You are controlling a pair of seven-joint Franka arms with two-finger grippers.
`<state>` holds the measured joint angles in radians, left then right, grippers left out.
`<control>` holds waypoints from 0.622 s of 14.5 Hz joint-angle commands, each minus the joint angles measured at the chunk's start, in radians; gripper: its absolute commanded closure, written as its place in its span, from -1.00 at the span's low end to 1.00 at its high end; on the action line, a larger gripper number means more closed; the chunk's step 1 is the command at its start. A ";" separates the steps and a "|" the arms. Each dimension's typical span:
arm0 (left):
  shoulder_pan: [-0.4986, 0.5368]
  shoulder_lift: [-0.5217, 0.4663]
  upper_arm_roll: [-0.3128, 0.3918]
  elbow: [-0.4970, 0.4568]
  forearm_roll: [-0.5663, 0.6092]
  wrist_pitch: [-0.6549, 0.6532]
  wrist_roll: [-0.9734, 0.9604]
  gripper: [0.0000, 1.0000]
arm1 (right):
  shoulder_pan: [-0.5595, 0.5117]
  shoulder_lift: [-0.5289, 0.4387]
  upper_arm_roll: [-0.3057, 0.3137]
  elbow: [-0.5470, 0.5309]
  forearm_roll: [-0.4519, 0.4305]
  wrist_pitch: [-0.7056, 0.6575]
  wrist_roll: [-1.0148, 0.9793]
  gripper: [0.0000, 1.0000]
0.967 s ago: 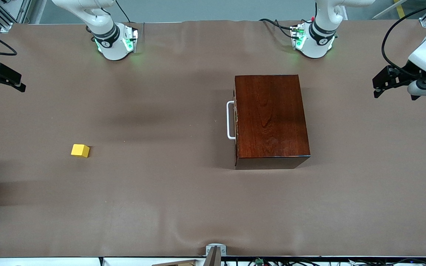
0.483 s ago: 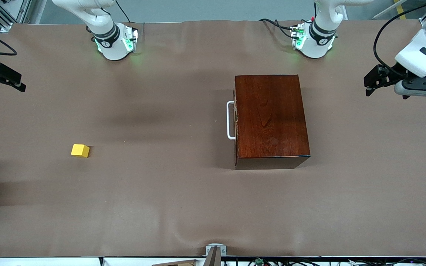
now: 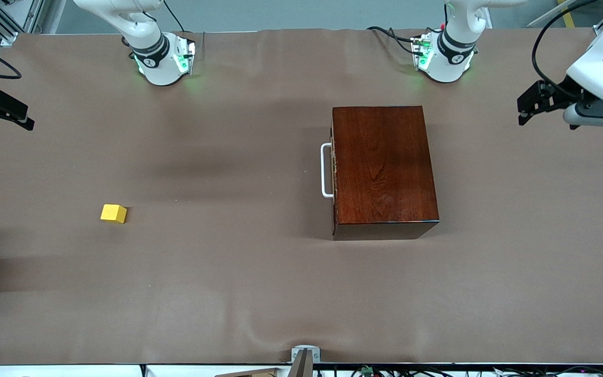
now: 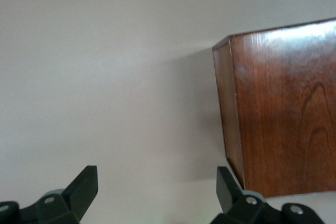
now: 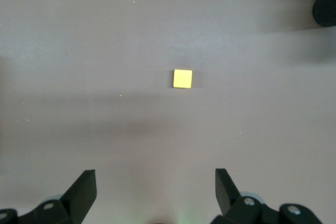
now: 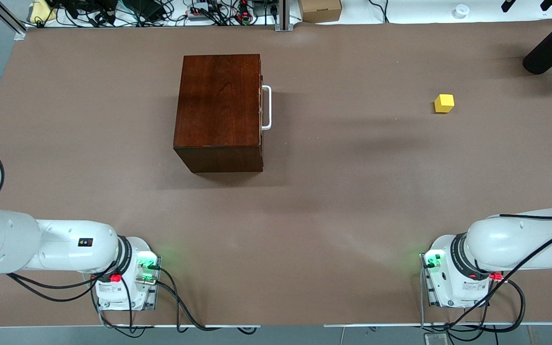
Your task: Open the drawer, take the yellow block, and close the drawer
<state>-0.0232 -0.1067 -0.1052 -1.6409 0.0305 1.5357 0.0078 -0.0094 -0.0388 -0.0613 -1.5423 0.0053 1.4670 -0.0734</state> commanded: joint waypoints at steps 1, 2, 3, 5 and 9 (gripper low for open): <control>0.014 -0.022 -0.010 0.016 -0.065 -0.072 -0.088 -1.00 | -0.012 -0.026 0.009 -0.022 0.015 0.001 -0.012 -1.00; 0.013 -0.034 -0.008 0.015 -0.070 -0.072 -0.098 -1.00 | -0.015 -0.026 0.009 -0.024 0.015 -0.001 -0.012 -1.00; 0.013 -0.036 -0.007 0.015 -0.070 -0.072 -0.098 -1.00 | -0.015 -0.026 0.009 -0.024 0.015 -0.001 -0.012 -1.00; 0.014 -0.034 -0.005 0.030 -0.064 -0.074 -0.095 -1.00 | -0.011 -0.026 0.011 -0.022 0.015 0.004 -0.009 -1.00; 0.022 -0.016 -0.008 0.064 -0.060 -0.085 -0.068 -1.00 | -0.012 -0.026 0.011 -0.022 0.015 0.003 -0.008 -1.00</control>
<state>-0.0209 -0.1300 -0.1027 -1.6032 -0.0185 1.4789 -0.0779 -0.0093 -0.0388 -0.0593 -1.5425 0.0062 1.4671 -0.0734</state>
